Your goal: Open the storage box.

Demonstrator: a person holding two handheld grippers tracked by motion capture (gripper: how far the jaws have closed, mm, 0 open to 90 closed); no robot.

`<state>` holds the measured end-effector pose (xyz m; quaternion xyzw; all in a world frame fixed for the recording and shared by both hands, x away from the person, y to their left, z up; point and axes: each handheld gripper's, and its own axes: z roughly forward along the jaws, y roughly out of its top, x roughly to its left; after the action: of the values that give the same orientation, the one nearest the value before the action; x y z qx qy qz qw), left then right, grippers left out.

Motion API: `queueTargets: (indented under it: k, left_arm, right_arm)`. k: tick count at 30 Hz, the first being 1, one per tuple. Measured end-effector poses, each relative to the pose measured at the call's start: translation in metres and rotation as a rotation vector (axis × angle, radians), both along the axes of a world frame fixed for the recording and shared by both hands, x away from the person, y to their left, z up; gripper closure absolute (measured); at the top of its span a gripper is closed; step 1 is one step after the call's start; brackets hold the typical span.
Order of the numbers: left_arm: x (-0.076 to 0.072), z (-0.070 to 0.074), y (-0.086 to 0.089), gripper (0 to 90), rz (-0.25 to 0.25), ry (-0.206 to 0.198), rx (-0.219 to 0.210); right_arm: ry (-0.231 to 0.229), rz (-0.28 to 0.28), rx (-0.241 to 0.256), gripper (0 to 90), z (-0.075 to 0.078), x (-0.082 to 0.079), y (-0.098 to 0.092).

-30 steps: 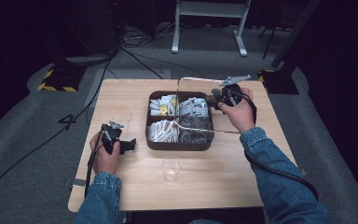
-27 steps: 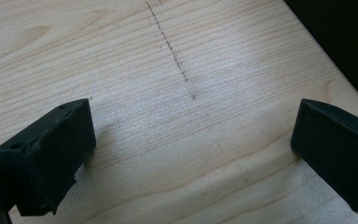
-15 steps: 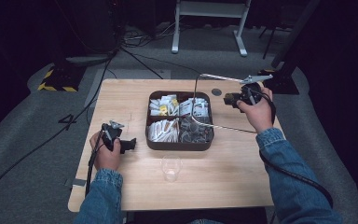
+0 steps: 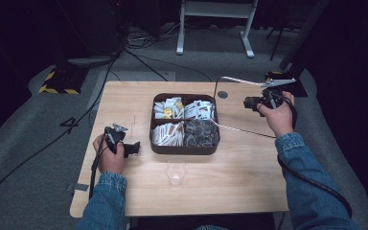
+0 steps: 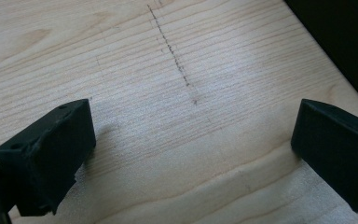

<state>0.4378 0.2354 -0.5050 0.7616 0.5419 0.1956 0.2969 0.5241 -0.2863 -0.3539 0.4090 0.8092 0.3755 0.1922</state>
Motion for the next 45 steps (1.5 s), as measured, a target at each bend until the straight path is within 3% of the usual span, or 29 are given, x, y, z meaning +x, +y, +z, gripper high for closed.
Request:
queueTargets:
  k: [8,22,34,45]
  left_arm:
    - [0.000,0.000,0.000,0.1,-0.001,0.000,0.000]
    - [0.000,0.000,0.000,0.2,-0.004,0.000,0.002]
    - [0.000,0.000,0.000,0.1,-0.005,0.000,0.002]
    - [0.000,0.000,0.000,0.2,-0.006,0.001,0.003]
  right_arm:
    - [-0.011,-0.032,-0.047,58.5,-0.008,0.003,-0.019]
    - [0.026,-0.101,-0.040,58.5,-0.034,0.009,-0.048]
    - [0.045,-0.094,-0.069,58.5,-0.060,0.015,-0.056]
    - [0.079,-0.097,-0.054,58.4,-0.083,0.015,-0.056]
